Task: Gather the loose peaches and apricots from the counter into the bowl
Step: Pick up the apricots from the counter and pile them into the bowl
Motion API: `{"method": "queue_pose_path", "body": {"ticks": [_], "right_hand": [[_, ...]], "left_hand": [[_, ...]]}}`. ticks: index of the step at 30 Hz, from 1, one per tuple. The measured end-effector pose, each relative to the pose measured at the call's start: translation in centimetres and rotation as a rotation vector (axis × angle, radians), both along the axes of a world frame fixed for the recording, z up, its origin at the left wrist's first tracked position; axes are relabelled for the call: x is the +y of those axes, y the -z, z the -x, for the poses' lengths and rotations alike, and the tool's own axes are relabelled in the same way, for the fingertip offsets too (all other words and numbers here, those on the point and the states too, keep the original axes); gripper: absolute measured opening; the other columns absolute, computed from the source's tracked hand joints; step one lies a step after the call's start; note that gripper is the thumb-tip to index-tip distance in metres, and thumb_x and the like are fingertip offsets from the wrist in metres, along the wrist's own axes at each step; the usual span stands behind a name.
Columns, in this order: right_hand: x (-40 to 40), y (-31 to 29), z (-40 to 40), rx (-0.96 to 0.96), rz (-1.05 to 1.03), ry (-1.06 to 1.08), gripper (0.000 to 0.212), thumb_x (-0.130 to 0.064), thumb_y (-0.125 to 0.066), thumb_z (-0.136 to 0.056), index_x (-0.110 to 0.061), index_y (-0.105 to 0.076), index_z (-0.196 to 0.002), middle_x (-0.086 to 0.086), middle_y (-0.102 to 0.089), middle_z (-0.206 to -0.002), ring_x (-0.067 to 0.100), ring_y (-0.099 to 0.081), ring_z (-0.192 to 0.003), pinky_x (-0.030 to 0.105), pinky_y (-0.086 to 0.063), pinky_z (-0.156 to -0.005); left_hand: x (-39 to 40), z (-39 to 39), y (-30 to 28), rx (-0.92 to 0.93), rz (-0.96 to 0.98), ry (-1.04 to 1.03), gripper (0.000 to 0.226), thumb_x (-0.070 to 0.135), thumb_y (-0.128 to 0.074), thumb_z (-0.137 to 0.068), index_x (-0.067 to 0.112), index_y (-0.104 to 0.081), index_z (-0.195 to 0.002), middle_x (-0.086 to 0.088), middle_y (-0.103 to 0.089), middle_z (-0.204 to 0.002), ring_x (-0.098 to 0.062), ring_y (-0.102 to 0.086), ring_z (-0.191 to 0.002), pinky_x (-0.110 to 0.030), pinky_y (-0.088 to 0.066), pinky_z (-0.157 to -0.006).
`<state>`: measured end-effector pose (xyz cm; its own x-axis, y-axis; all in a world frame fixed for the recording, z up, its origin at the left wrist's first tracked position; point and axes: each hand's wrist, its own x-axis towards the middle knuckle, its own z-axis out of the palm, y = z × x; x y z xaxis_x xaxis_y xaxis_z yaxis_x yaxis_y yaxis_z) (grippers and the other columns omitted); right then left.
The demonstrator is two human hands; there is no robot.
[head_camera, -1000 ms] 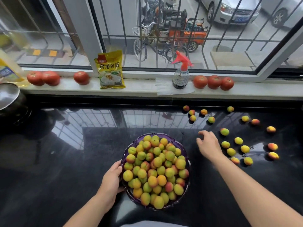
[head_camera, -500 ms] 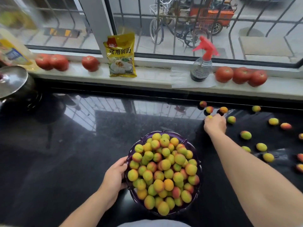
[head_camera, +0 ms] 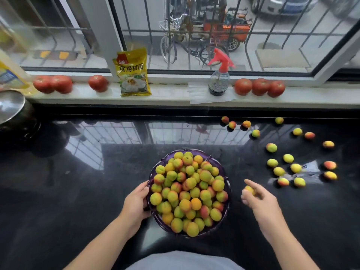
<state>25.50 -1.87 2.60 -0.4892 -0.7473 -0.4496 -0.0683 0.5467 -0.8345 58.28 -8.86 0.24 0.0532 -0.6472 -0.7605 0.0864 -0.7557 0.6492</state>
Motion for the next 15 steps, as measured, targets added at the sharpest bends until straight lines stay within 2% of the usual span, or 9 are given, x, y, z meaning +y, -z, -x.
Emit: {"method": "queue_pose_path", "body": {"ticks": [3, 5, 9, 12, 15], "right_hand": [[0.9, -1.2, -1.5, -0.001, 0.019, -0.07, 0.033, -0.014, -0.056, -0.103, -0.038, -0.065, -0.124, -0.004, -0.071, -0.108, 0.009, -0.074, -0.091, 0.027, -0.052, -0.087], [0.7, -1.8, -3.1, 0.05, 0.06, -0.216, 0.035, -0.011, -0.057, -0.102, -0.038, -0.064, -0.122, -0.009, -0.065, -0.115, 0.008, -0.072, -0.094, 0.025, -0.055, -0.086], [-0.1, -1.9, -6.4, 0.377, 0.175, -0.526, 0.046, -0.011, -0.073, -0.089, -0.036, -0.061, -0.127, -0.022, -0.059, -0.119, 0.002, -0.06, -0.105, 0.019, -0.05, -0.092], [-1.1, -1.7, -8.7, 0.572, 0.266, -0.687, 0.042, -0.016, -0.077, -0.084, -0.029, -0.065, -0.121, -0.023, -0.054, -0.116, -0.003, -0.05, -0.109, 0.019, -0.044, -0.095], [-2.0, -1.5, -10.2, 0.631, 0.299, -0.755, 0.039, -0.016, -0.076, -0.084, -0.034, -0.062, -0.115, -0.022, -0.052, -0.117, 0.001, -0.048, -0.112, 0.025, -0.045, -0.09]], "left_hand": [[0.1, 0.0, 0.0, 0.002, 0.004, 0.003, 0.036, 0.019, -0.039, -0.11, 0.028, -0.072, -0.121, -0.004, -0.08, -0.109, -0.031, -0.073, -0.107, -0.057, -0.052, -0.101], [0.1, -0.1, 0.0, -0.004, 0.006, 0.013, 0.035, 0.02, -0.039, -0.11, 0.029, -0.072, -0.12, -0.002, -0.08, -0.109, -0.03, -0.073, -0.106, -0.053, -0.053, -0.097], [0.2, -0.3, -0.2, -0.008, 0.012, 0.034, 0.033, 0.023, -0.041, -0.11, 0.031, -0.071, -0.122, 0.0, -0.08, -0.112, -0.029, -0.073, -0.11, -0.057, -0.052, -0.1], [0.4, -0.4, -0.5, -0.006, 0.016, 0.041, 0.032, 0.024, -0.041, -0.11, 0.031, -0.072, -0.119, 0.0, -0.08, -0.11, -0.029, -0.073, -0.11, -0.06, -0.052, -0.102], [0.5, -0.4, -0.7, -0.003, 0.026, 0.056, 0.033, 0.026, -0.04, -0.111, 0.031, -0.072, -0.119, -0.002, -0.08, -0.111, -0.031, -0.073, -0.108, -0.059, -0.055, -0.098]]}}
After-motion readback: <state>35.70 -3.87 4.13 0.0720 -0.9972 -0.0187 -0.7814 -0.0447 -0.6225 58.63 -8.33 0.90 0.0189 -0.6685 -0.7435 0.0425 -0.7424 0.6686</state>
